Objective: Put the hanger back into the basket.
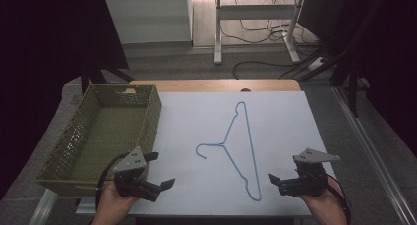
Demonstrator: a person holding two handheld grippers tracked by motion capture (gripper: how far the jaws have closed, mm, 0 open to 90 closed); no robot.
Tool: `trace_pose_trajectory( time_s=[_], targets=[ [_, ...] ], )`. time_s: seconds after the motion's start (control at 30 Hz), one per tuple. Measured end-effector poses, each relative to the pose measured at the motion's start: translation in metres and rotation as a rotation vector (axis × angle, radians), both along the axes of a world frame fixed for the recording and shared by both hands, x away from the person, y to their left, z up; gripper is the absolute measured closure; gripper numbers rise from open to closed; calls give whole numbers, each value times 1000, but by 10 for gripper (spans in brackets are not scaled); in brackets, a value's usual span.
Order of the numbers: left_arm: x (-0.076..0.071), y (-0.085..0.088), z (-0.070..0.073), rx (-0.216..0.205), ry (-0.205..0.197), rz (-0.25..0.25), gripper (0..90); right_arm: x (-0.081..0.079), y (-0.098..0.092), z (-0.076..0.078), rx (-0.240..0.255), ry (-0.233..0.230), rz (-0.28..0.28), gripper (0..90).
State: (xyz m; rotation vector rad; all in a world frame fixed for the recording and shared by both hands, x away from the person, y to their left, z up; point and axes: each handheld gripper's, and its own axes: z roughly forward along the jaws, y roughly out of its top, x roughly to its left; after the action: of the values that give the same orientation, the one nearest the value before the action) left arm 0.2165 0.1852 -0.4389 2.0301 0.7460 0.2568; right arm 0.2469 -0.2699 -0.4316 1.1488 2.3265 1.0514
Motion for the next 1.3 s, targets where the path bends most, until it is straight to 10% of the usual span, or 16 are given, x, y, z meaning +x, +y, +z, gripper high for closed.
trace_pose_trajectory(
  time_s=[0.4,1.3],
  targets=[
    [20,-40,-14,18,25,-62,18,17,22,-1,16,3,25,0],
    [67,-65,-53,65,70,-39,13,70,91,-21,-61,102,98,61]
  ],
)
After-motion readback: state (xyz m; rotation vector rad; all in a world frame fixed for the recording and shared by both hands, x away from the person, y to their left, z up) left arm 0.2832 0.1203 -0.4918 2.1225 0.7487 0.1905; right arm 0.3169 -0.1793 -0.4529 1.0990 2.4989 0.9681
